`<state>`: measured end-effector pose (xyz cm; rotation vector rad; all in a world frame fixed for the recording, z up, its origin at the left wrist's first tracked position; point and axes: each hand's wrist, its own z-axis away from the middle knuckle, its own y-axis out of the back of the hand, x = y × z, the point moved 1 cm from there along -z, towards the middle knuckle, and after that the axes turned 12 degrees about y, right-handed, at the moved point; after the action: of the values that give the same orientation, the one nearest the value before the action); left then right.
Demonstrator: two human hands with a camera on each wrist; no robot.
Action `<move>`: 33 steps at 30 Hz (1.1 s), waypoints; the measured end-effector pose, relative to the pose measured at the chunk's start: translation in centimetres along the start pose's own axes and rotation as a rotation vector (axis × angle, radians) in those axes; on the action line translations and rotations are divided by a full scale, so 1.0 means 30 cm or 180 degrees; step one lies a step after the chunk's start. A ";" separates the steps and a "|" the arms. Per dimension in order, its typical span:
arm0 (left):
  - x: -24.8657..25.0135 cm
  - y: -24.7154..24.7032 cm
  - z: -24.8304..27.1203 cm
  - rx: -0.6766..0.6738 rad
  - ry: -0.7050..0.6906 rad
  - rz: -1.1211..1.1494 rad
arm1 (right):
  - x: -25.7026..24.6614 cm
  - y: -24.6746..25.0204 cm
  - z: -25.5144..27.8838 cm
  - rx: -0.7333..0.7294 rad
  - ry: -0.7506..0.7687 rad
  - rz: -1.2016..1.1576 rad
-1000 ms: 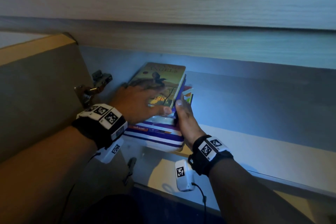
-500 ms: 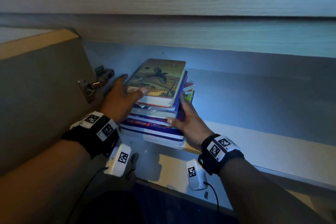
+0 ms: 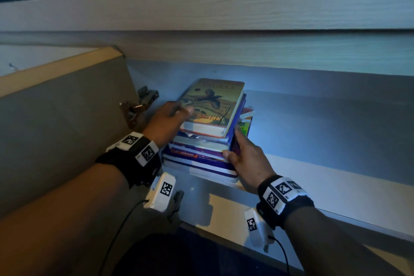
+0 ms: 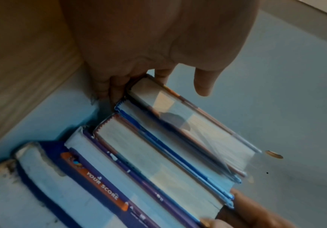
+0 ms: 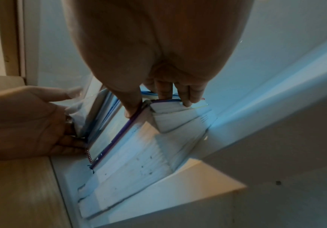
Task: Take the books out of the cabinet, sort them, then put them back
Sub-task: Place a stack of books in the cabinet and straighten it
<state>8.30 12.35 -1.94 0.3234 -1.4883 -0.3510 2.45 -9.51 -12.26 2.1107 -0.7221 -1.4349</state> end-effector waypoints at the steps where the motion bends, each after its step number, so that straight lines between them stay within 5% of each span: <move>1: -0.004 -0.001 -0.004 0.0010 -0.0002 -0.0002 | 0.000 -0.001 0.003 0.0003 0.0019 0.0033; 19: -0.052 -0.010 -0.033 -0.0077 -0.0077 -0.0340 | -0.020 0.014 0.011 0.0102 -0.0085 0.0122; 27: -0.084 -0.024 -0.054 0.0031 -0.0133 -0.0282 | -0.041 0.012 -0.005 0.0418 -0.0127 -0.0851; 33: -0.106 -0.021 -0.064 0.0145 -0.0121 -0.0625 | -0.070 0.006 -0.004 0.0318 -0.0098 -0.0747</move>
<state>10.03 13.10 -5.21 0.5037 -1.5073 -0.4825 1.89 -8.24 -10.65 2.3182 -0.5834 -1.5855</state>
